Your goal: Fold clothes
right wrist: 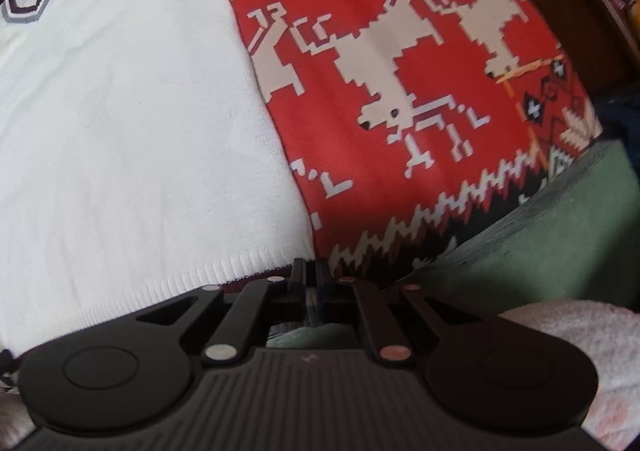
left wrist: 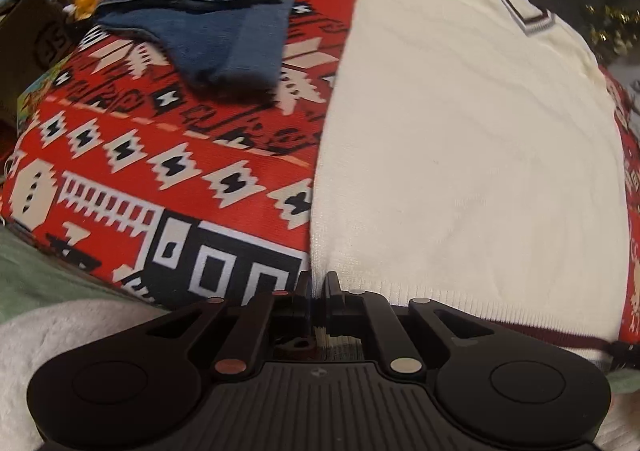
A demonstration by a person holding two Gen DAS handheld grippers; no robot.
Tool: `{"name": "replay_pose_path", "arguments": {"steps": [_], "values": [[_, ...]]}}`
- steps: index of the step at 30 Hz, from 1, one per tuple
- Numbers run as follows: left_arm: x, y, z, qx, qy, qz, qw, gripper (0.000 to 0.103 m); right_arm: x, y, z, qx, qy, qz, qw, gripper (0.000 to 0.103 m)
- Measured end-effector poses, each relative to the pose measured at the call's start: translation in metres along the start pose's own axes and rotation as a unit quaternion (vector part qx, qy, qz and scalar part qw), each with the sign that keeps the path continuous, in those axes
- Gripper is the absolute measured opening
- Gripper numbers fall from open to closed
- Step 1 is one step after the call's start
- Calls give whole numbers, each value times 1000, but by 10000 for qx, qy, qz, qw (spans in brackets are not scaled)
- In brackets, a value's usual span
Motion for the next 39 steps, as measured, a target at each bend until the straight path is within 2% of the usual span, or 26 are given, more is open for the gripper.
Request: {"name": "replay_pose_path", "arguments": {"steps": [2, 9, 13, 16, 18, 19, 20, 22, 24, 25, 29, 33, 34, 36, 39], "values": [[-1, -2, -1, 16, 13, -33, 10000, 7, 2, 0, 0, -21, -114, 33, 9999, 4], [-28, -9, 1, -49, 777, 462, 9959, 7, 6, 0, 1, 61, -327, 186, 9993, 4], [-26, -9, 2, -24, 787, 493, 9957, 16, 1, -2, -3, 72, -300, 226, 9993, 5], [-25, -8, 1, 0, 700, 436, 9966, 23, 2, -4, -8, -2, -339, 173, 9993, 16], [-28, -9, -1, -47, 682, 454, 9966, 28, 1, -5, -15, -188, -346, 182, 9991, 30], [-29, -9, -3, -113, 713, 475, 9963, 34, 0, -5, -19, -282, -351, 187, 9988, 32], [-31, -9, -6, -220, 767, 492, 9956, 45, 1, -6, -24, -436, -392, 191, 9981, 38], [-33, -7, -16, -576, 917, 506, 9928, 59, 2, -7, -33, -743, -470, 199, 9959, 53], [-35, -4, -26, -941, 952, 583, 9893, 62, 4, -8, -43, -1025, -283, 131, 9942, 72], [-36, -2, -30, -1072, 942, 631, 9878, 63, 10, -6, -49, -1179, -240, 90, 9927, 76], [-41, 7, -42, -1574, 634, 662, 9833, 68, 25, -2, -71, -1847, -231, -146, 9824, 85], [-54, 19, -46, -1967, 370, 770, 9767, 68, 43, 1, -79, -2227, -4, -547, 9733, 87], [-58, 23, -46, -2050, 309, 795, 9750, 68, 48, 2, -81, -2321, 53, -648, 9705, 90], [-65, 33, -43, -2207, 156, 862, 9714, 69, 57, 3, -84, -2508, 166, -845, 9642, 102], [-74, 53, -36, -2464, 8, 838, 9655, 76, 65, 16, -90, -2889, 170, -865, 9533, 102]]}}
Point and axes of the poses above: each gripper's, at about its wrist camera, not at the fingertips, and z roughly the way its jaws point, x to its left, y to its top, the point moved 1 cm from there along z, roughly the way its jaws point, and after that the axes turned 1 degree about y, right-handed, at the moved point
